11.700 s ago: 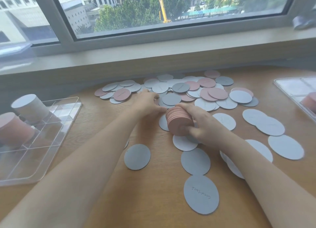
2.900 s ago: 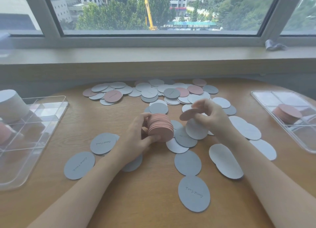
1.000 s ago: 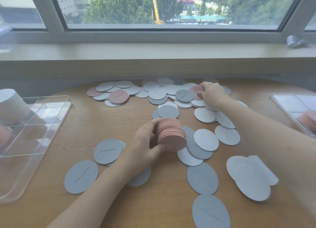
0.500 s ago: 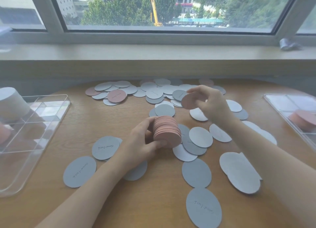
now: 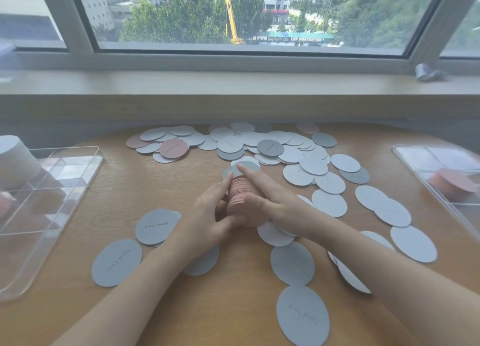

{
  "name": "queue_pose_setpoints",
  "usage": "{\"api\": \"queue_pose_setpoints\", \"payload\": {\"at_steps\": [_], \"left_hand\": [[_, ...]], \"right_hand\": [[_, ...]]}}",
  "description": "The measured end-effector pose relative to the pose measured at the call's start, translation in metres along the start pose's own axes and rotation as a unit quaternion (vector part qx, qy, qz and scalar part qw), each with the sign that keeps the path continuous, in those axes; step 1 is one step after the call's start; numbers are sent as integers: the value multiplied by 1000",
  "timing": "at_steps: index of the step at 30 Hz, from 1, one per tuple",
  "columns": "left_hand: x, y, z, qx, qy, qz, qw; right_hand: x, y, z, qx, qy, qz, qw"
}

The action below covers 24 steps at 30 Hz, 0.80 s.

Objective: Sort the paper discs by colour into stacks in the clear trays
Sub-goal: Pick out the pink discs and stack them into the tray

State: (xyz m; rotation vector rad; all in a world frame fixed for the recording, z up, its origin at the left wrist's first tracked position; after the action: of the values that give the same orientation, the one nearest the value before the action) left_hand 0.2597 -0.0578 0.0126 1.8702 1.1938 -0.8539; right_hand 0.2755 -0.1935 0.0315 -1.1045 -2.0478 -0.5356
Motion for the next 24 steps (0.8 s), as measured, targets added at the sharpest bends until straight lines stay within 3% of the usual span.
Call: {"api": "queue_pose_setpoints", "payload": {"at_steps": [12,18,24], "left_hand": [[-6,2,1,14,-3,33,999],[-6,-2,0,-9,-58,-1,998],[7,-1,-8,-52,-81,-47,994]], "right_hand": [[-6,-5,8,-96,-52,-16,994],[-6,-5,-4,-52,-49,-2,997],[-93,34,-125,-236,-133,138,953]]}}
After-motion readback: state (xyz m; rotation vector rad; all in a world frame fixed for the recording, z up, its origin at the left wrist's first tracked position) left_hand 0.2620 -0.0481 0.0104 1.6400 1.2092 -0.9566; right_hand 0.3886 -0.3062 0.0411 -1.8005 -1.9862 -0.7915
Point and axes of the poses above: each hand's wrist, its own y-axis towards the middle knuckle, its own z-axis out of the palm, x = y × z, the point moved 8 cm from there along y, towards the middle knuckle, and after that the axes turned 4 degrees about -y, right-handed, at the moved point
